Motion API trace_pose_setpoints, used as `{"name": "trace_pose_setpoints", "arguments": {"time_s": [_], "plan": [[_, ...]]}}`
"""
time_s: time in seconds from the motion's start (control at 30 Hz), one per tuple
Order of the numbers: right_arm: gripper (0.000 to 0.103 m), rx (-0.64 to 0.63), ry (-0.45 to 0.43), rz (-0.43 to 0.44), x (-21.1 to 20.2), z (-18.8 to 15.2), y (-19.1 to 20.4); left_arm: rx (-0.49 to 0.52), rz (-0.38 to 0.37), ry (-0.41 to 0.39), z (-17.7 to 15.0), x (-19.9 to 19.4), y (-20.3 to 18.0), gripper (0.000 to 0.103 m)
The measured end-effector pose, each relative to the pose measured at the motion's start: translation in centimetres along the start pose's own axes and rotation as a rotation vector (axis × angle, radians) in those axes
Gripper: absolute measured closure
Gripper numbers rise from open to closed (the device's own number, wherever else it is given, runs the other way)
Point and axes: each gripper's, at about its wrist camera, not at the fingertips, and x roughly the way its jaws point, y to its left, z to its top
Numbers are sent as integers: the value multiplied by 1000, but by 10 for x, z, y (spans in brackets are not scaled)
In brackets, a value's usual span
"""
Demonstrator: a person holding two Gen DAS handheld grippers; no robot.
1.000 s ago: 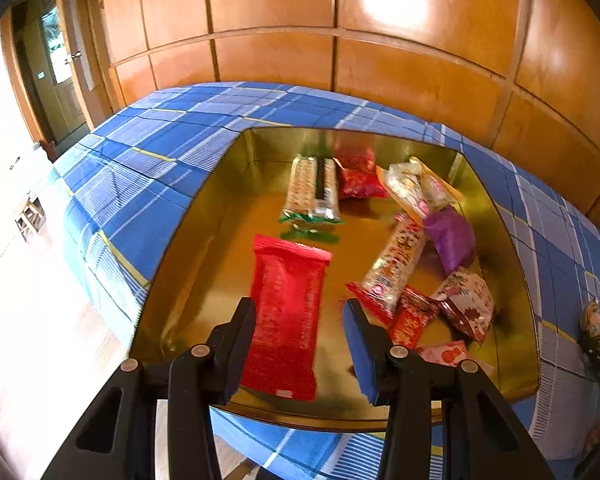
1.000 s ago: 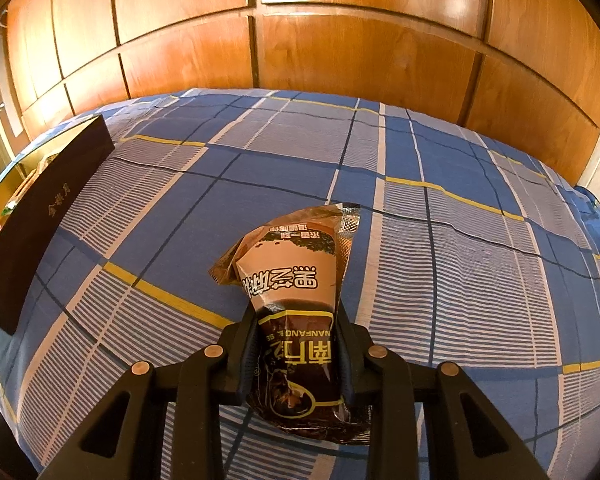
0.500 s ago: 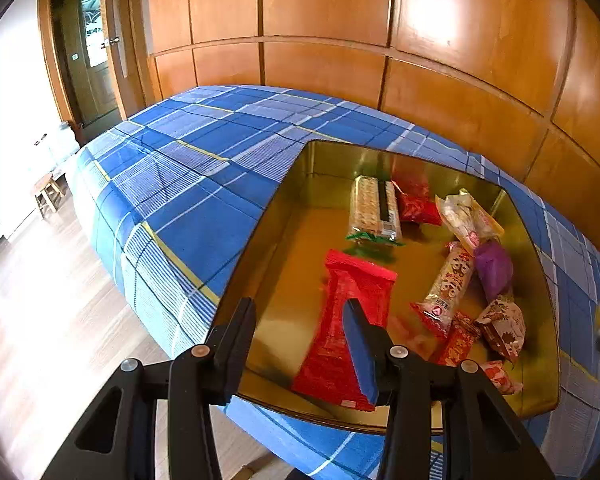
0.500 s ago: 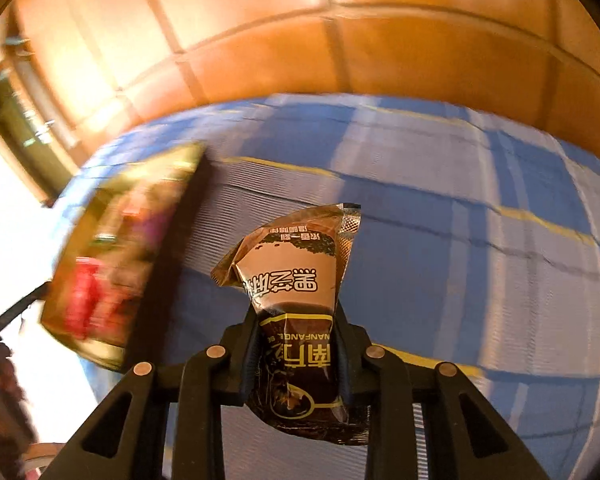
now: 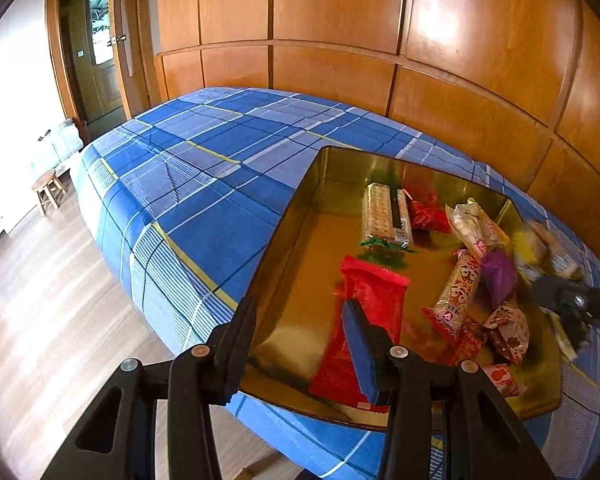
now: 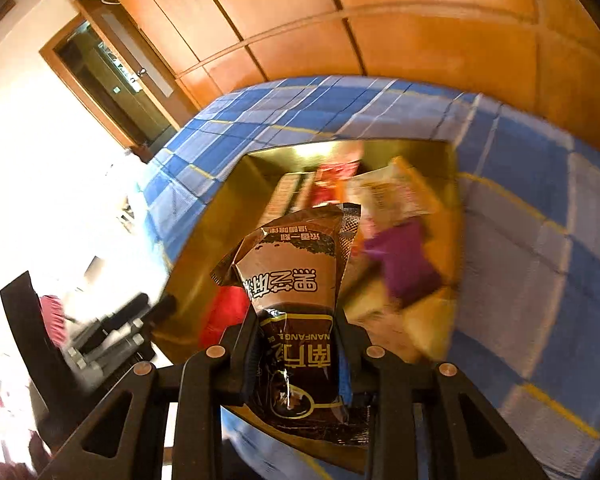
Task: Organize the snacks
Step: 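Carry the brown printed pouch into the gold tray with the right gripper and release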
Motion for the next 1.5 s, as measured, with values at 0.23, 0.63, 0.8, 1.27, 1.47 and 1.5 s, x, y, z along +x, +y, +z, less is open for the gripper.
{"name": "trace_pose_setpoints", "arguments": {"time_s": [0.23,0.63,0.8,1.27,1.47,1.5], "plan": [[68,26,125,-53,51,-4,-8,1,-6,16,-4,4,1,57],[61,-52,85,24,17,-20,-2,-5,-2,23,-5,8,2,57],[88,-85,92,-28,25,-23,6,-6,-2,24,-6,7,1,57],[87,2,101,-32,47,-17,-2,10,-17,18,-8,3,-5,51],[83,-10,77,-40,35,-25,-3,30,-23,-5,-8,-5,-12,38],[83,-15,68,-43,32,-26,-2,33,-23,-8,-8,-7,-12,37]]}}
